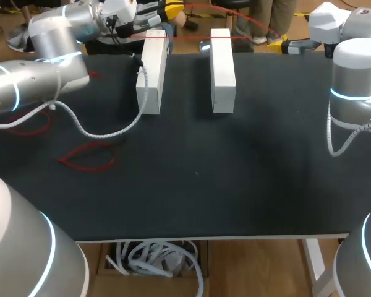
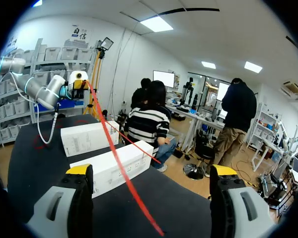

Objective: Grab the tape and strap the tape.

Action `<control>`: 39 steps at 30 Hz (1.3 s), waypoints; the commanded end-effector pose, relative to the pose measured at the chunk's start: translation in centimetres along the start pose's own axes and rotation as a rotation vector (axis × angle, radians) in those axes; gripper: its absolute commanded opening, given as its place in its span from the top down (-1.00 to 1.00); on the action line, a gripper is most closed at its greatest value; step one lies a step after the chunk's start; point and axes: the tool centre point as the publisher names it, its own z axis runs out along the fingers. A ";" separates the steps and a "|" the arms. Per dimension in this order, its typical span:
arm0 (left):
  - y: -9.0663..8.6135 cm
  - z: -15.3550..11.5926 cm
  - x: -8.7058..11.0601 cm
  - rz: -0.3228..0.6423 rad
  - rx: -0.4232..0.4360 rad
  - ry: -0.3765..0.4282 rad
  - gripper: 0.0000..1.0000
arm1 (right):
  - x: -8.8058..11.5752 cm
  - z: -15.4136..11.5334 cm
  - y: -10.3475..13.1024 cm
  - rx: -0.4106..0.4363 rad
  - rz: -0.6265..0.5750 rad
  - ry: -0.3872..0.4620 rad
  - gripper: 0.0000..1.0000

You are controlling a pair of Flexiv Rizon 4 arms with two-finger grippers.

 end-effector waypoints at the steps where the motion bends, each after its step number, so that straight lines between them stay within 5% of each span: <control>1: 0.4 0.4 0.0 -0.002 0.006 0.052 1.00 | 0.0 0.1 0.0 -0.001 0.000 0.000 -1.00; 22: 0.6 0.8 0.2 -0.034 0.001 -0.085 1.00 | 0.0 0.1 0.0 -0.001 0.000 0.000 -1.00; 39: 0.8 0.5 0.0 -0.052 0.001 -0.073 1.00 | 0.0 0.1 0.0 -0.001 0.000 0.000 -1.00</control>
